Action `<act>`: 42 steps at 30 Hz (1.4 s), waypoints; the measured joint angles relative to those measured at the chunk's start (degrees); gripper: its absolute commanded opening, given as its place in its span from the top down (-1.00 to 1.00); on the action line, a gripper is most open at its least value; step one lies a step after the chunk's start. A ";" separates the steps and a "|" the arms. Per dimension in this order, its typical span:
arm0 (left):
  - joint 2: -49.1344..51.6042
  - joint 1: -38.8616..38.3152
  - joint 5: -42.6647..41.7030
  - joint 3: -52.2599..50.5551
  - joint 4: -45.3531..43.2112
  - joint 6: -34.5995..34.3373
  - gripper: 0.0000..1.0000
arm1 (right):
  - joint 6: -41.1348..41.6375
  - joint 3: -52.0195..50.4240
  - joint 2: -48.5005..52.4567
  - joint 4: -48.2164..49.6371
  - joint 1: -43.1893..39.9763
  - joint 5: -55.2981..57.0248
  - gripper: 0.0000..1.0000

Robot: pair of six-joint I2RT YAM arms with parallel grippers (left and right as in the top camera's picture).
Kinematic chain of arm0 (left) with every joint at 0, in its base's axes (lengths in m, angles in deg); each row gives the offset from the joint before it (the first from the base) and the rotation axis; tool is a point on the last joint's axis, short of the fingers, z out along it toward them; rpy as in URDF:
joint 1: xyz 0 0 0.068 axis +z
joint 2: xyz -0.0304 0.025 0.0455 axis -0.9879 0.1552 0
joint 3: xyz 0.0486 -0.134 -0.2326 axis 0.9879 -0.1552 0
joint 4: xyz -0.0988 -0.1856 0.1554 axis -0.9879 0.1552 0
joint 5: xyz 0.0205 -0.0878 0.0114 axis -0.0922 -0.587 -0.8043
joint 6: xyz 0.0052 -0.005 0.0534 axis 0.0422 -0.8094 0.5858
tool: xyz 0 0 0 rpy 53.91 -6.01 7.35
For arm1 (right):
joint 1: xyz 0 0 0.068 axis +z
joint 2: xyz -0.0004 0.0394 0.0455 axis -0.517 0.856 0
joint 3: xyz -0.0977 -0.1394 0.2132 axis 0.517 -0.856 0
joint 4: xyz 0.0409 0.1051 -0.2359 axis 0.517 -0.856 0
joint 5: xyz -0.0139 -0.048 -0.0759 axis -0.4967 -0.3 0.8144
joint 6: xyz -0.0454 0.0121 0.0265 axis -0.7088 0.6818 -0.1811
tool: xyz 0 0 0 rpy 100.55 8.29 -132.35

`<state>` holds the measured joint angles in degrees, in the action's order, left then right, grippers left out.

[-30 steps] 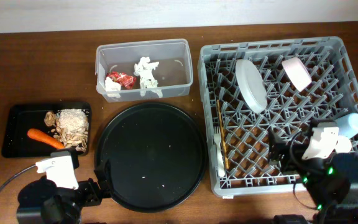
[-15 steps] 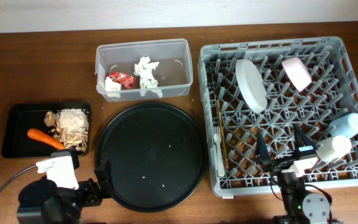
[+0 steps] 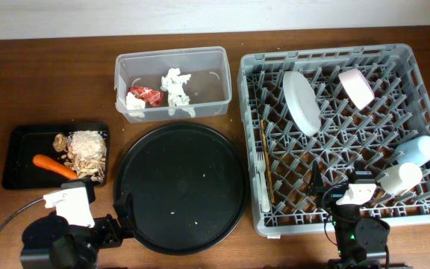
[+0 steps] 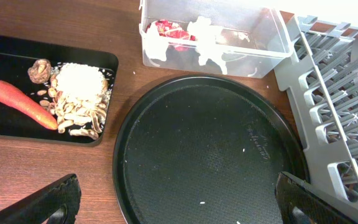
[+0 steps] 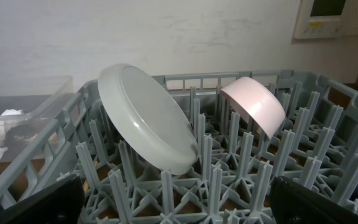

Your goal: Sort waste into correct bins and load items into the dishwasher rack

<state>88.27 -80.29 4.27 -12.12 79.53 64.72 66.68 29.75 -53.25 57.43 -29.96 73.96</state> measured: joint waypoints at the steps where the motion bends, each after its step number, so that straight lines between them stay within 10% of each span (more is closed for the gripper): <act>1: 0.00 0.00 0.00 0.00 0.00 0.00 -0.99 | 0.02 0.00 0.00 0.00 0.00 0.02 -0.97; 19: -0.33 0.00 4.83 -0.87 0.68 0.04 -0.99 | 0.00 0.00 0.02 0.00 0.00 0.00 -0.97; 35: -25.66 -1.31 8.70 -52.37 -58.88 1.90 -0.99 | 0.00 0.02 0.00 -0.02 0.00 0.22 -0.97; 42: -25.68 -1.46 7.23 -53.24 -59.28 13.03 -0.99 | -0.02 0.02 0.00 -0.02 0.00 0.22 -0.97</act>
<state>62.59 -81.76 11.50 -65.37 20.26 77.75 66.66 29.77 -53.25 57.41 -29.96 74.18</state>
